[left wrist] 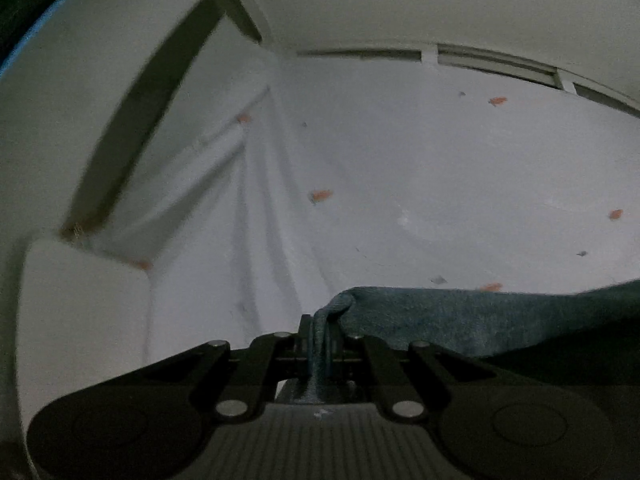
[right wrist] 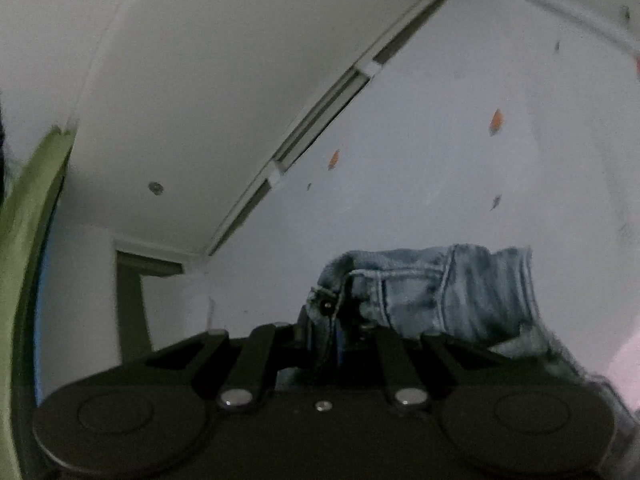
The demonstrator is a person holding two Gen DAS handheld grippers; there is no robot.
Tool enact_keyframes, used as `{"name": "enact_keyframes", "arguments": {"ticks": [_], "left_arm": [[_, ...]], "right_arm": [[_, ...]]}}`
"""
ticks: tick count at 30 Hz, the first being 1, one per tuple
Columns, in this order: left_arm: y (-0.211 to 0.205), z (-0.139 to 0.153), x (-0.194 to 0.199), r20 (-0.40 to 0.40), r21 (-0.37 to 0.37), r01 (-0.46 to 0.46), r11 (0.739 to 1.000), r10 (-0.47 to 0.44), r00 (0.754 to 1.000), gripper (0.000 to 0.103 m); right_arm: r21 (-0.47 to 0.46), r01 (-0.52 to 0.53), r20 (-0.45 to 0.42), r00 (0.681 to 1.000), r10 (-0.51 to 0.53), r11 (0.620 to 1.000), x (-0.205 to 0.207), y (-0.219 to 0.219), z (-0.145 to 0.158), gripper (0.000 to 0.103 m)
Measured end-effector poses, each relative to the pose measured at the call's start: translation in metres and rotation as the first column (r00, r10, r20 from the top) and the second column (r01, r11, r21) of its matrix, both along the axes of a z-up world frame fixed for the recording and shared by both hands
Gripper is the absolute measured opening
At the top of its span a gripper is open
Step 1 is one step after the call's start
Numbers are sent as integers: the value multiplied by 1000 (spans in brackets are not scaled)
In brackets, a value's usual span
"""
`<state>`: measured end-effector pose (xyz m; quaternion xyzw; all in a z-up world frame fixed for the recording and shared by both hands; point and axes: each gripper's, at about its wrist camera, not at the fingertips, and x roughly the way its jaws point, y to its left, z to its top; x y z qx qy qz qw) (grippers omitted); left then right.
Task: Fold clothes
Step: 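Lift the blue jeans up out of the pile with both tools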
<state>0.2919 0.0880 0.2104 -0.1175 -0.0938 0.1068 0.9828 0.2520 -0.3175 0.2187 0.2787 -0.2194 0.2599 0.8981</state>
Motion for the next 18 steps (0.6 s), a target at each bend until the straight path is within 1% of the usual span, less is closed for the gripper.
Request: {"name": "enact_keyframes", "arguments": {"ticks": [3,6,9,11,12,15,16,18], "left_arm": [[-16,-14,-14,-64,-34,50,998,-53,997,6],[-34,-31,-10,-148,-46,88,995,-94,985,6],[-49,-48,10,-230,-63,124,990,-135,964,6],[-62,-60,28,-280,-60,140,988,-151,948,6],[-70,-65,41,-301,-50,156,987,-164,939,6],[-95,-83,79,-354,-11,210,978,-200,913,6],[-103,-89,93,-370,-12,228,973,-216,903,6],[-117,-102,128,-401,-37,269,962,-261,878,6]], "right_arm": [[-58,113,-3,994,-113,992,-31,-4,-8,11],[-135,239,-9,970,-242,962,-52,-10,-23,11],[-194,321,-66,938,-339,927,-54,-21,-46,11],[-207,333,-140,920,-365,920,-43,-33,-63,11],[-218,340,-180,907,-380,915,-34,-39,-70,12],[-246,381,-307,841,-445,891,0,-57,-97,12],[-236,392,-354,818,-454,889,15,-66,-105,12],[-210,409,-441,771,-460,888,46,-84,-121,12]]}}
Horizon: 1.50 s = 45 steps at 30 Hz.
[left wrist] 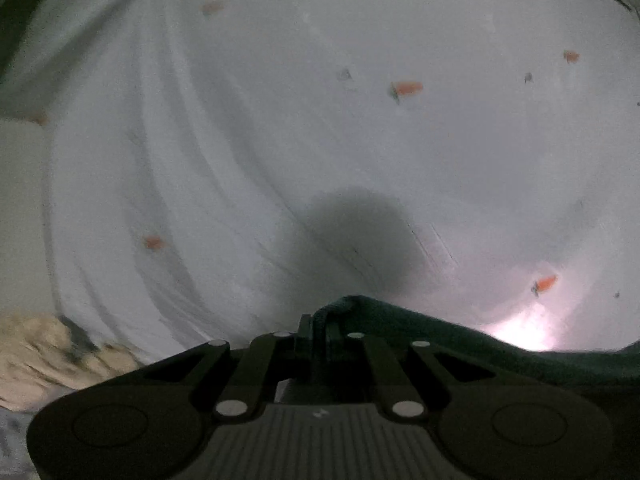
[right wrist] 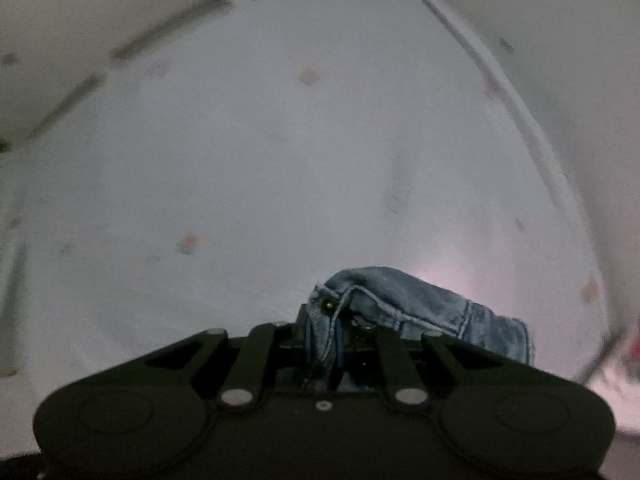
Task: Fold clothes
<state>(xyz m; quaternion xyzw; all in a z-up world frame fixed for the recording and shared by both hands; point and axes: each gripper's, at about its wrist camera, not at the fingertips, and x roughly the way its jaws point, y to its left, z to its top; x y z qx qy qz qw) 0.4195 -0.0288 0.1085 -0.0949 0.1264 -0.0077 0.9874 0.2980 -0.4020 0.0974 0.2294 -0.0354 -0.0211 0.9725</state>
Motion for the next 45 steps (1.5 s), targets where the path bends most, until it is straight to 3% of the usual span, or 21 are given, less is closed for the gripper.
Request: {"name": "enact_keyframes", "arguments": {"ticks": [5,8,10,12,13,14,15,18,22,24,27,30,33,35,38,39,40,43,45], "left_arm": [[-52,-41,107,-68,1,105,994,-105,992,6],[-92,-81,189,-140,59,113,992,-104,985,15],[-110,-113,235,-246,83,111,990,-88,965,33],[-114,-136,252,-318,66,144,987,-116,941,40],[-111,-146,249,-315,52,158,986,-134,940,56],[-109,-155,244,-313,51,169,984,-145,939,69],[-105,-166,236,-318,68,173,983,-143,937,88],[-85,-202,207,-401,112,169,979,-112,909,90],[-37,-246,164,-575,83,81,993,-18,818,90],[-14,-259,136,-636,87,30,996,33,771,90],[12,-273,98,-695,88,-4,996,64,716,90],[28,-286,67,-734,111,-25,993,99,672,92],[36,-300,43,-756,123,-52,991,127,642,97],[41,-312,34,-779,82,-88,993,119,616,100],[51,-328,25,-799,16,-166,986,112,590,103],[54,-331,24,-799,3,-178,984,110,591,103],[55,-333,23,-795,5,-176,984,110,596,103],[53,-334,25,-796,44,-139,989,119,593,103],[54,-335,28,-805,57,-130,990,123,580,103]], "right_arm": [[71,121,-183,977,-106,990,94,-49,-48,12],[-16,177,-289,941,-174,984,172,-67,-84,16],[-123,160,-406,892,-197,979,234,-71,-113,33],[-243,110,-544,807,-229,964,279,-71,-150,70],[-312,70,-595,764,-252,948,290,-66,-165,71],[-381,27,-611,743,-274,924,288,-56,-181,72],[-447,-12,-608,738,-294,895,279,-46,-199,79],[-555,-109,-622,712,-325,825,245,-25,-240,88],[-526,-128,-703,622,-345,841,189,-30,-275,88],[-515,-77,-721,579,-382,854,165,-40,-275,88],[-432,61,-738,550,-392,900,132,-66,-266,89],[-244,217,-757,567,-325,945,108,-97,-267,86],[17,313,-762,619,-191,950,92,-122,-281,77],[226,332,-731,679,-65,916,83,-135,-295,75],[506,319,-647,754,109,802,77,-142,-322,74],[555,316,-627,766,138,769,78,-141,-328,74],[568,313,-619,772,145,762,82,-138,-331,74],[519,298,-629,768,122,801,97,-129,-328,65],[469,299,-652,752,98,831,115,-121,-323,47]]}}
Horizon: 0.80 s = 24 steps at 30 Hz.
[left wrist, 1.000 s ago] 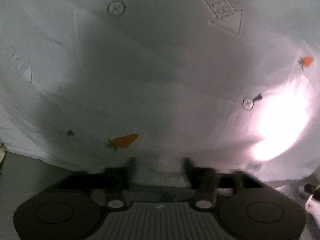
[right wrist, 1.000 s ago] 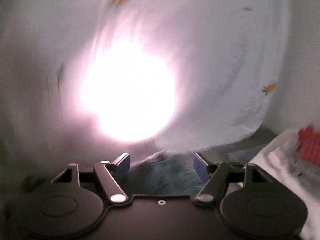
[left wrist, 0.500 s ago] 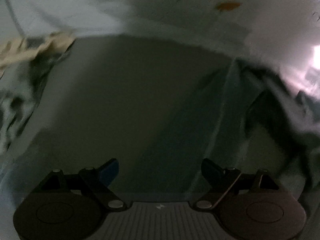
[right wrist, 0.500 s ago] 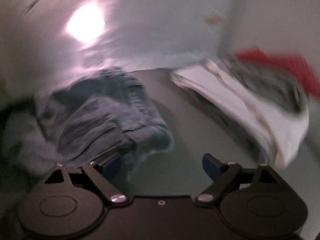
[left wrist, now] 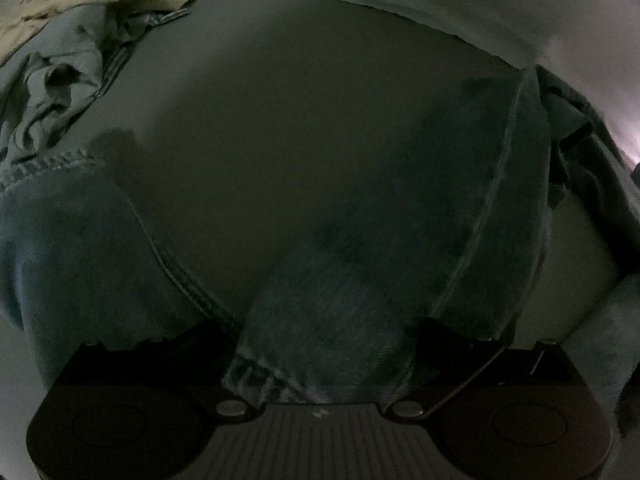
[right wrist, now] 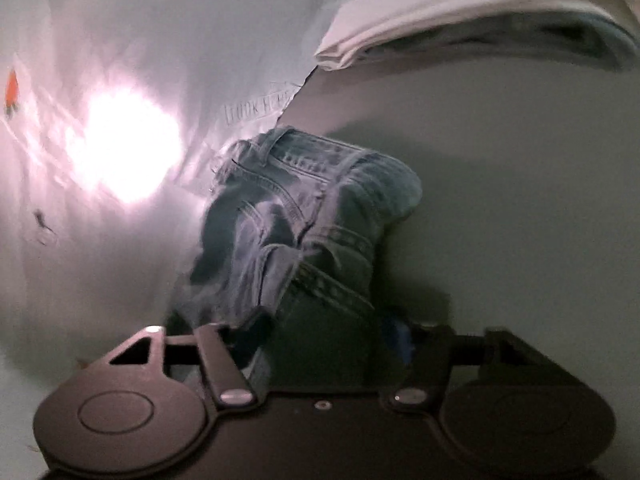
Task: Fold clothes
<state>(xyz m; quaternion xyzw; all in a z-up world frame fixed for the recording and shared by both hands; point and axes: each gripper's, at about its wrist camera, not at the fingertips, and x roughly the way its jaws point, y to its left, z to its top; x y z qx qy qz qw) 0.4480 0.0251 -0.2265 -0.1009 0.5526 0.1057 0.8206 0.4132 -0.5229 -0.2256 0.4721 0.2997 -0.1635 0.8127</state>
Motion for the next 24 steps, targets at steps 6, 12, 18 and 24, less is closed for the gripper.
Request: {"name": "enact_keyframes", "arguments": {"ticks": [6,12,18,24], "left_arm": [[8,-3,15,-100,-13,-15,1000,14,995,103],[16,-3,17,-133,-17,-32,999,29,991,103],[22,-2,7,-110,-10,-22,1000,21,994,103],[29,0,1,-110,-8,-25,1000,24,994,103]], "right_arm": [[-303,-85,24,995,96,949,60,53,41,16],[-563,-399,-37,887,461,724,120,151,49,18],[-455,-545,-69,810,582,704,115,184,28,42],[-307,-488,107,836,539,817,59,141,39,43]]}}
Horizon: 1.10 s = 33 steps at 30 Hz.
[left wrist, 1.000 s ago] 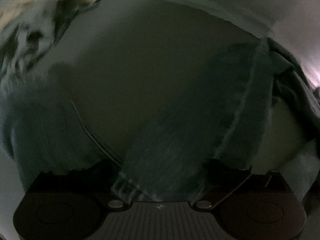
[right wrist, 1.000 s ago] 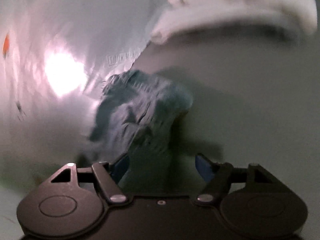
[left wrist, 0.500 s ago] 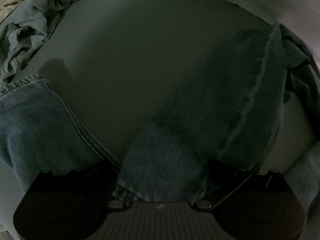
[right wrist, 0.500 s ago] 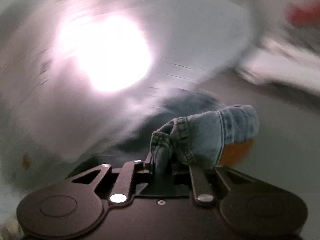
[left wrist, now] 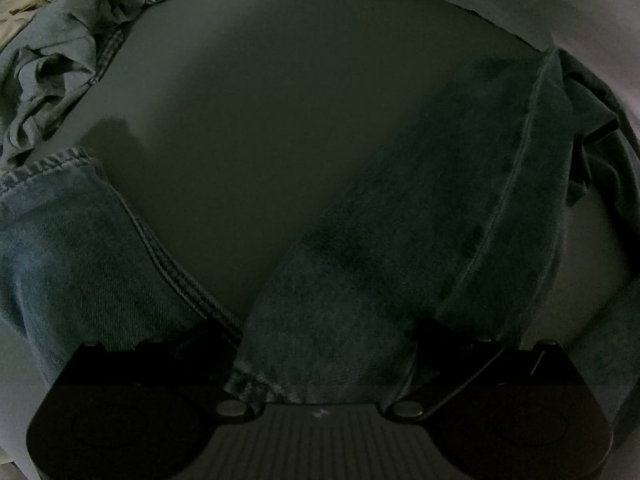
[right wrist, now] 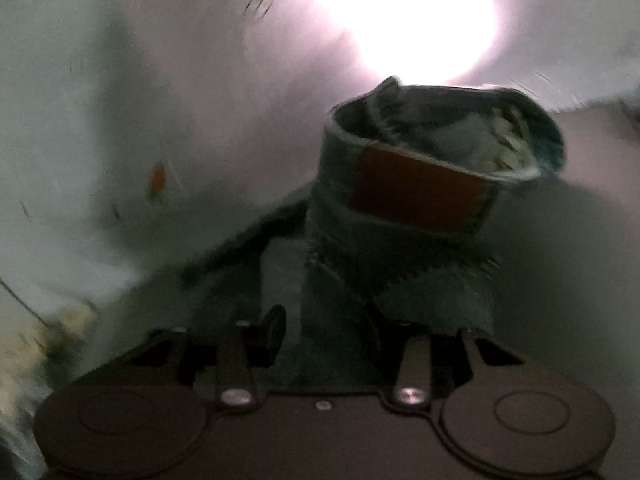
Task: Fold clothes
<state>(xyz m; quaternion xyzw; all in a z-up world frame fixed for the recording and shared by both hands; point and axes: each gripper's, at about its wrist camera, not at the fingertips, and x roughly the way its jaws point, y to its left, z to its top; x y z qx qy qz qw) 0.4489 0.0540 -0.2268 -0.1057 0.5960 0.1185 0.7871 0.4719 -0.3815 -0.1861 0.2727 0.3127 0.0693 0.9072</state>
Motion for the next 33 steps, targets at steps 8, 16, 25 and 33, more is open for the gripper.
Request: {"name": "enact_keyframes", "arguments": {"ticks": [8,16,25,33], "left_arm": [[11,3,-4,-23,-6,-7,1000,7,1000,103],[22,6,-10,-41,-12,-8,1000,8,999,103],[34,11,-18,-56,-15,-19,1000,19,998,103],[39,16,-31,-47,-11,-24,1000,23,999,103]], "right_arm": [[7,248,-51,968,-247,969,-21,-74,-19,44],[33,147,-34,989,-146,989,37,-70,-39,53],[-25,37,-39,999,-37,999,94,-66,-52,67],[-79,59,33,998,-57,995,76,-61,-25,19]]}}
